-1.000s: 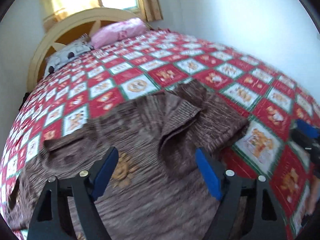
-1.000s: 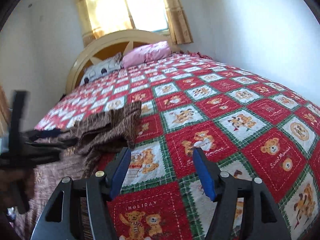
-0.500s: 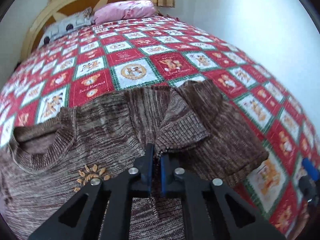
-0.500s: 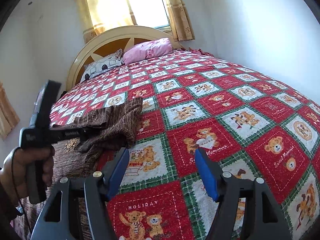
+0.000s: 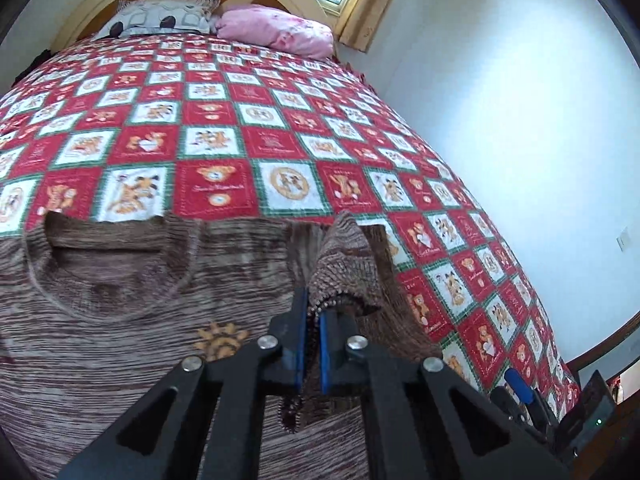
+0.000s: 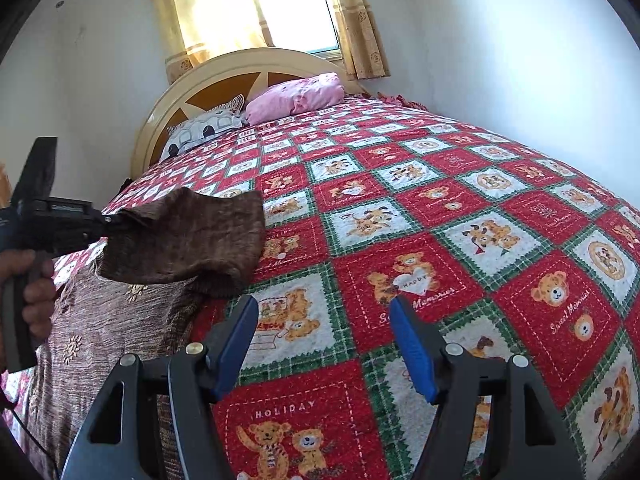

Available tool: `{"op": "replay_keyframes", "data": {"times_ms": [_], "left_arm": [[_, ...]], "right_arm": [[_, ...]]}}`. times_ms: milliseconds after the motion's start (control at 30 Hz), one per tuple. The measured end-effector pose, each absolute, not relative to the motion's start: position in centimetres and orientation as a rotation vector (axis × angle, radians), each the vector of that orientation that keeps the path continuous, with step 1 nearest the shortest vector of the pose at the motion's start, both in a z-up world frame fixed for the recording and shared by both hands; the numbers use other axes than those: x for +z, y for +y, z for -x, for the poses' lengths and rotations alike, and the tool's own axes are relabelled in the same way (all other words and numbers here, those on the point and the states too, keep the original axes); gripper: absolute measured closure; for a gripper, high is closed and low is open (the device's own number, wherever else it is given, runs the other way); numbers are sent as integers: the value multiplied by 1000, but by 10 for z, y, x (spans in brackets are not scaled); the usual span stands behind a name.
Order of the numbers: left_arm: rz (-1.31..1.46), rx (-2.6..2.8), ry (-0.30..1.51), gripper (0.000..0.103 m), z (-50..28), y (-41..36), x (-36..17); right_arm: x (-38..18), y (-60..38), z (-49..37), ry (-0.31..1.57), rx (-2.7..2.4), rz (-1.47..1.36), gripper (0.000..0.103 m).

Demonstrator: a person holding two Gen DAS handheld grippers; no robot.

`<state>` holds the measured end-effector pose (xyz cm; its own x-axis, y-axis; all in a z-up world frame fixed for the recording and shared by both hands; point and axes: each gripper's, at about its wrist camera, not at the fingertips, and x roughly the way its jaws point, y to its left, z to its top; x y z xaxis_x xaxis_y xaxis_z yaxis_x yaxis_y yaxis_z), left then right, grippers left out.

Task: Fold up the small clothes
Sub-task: 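Grasp the other sleeve with the left tool and fold it across the body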

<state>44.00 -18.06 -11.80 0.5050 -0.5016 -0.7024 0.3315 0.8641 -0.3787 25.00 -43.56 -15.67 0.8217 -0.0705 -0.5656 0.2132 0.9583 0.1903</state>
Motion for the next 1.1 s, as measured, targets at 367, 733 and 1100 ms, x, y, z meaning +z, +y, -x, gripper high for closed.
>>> {"op": "replay_keyframes", "data": {"times_ms": [367, 733, 1100], "left_arm": [[231, -435, 927, 98, -443, -131, -127], [277, -374, 957, 98, -450, -94, -153], [330, -298, 1016, 96, -449, -65, -187]], "right_arm": [[-158, -436, -250, 591, -154, -253, 34], [-158, -434, -250, 596, -155, -251, 34], [-163, -436, -256, 625, -157, -256, 34]]}}
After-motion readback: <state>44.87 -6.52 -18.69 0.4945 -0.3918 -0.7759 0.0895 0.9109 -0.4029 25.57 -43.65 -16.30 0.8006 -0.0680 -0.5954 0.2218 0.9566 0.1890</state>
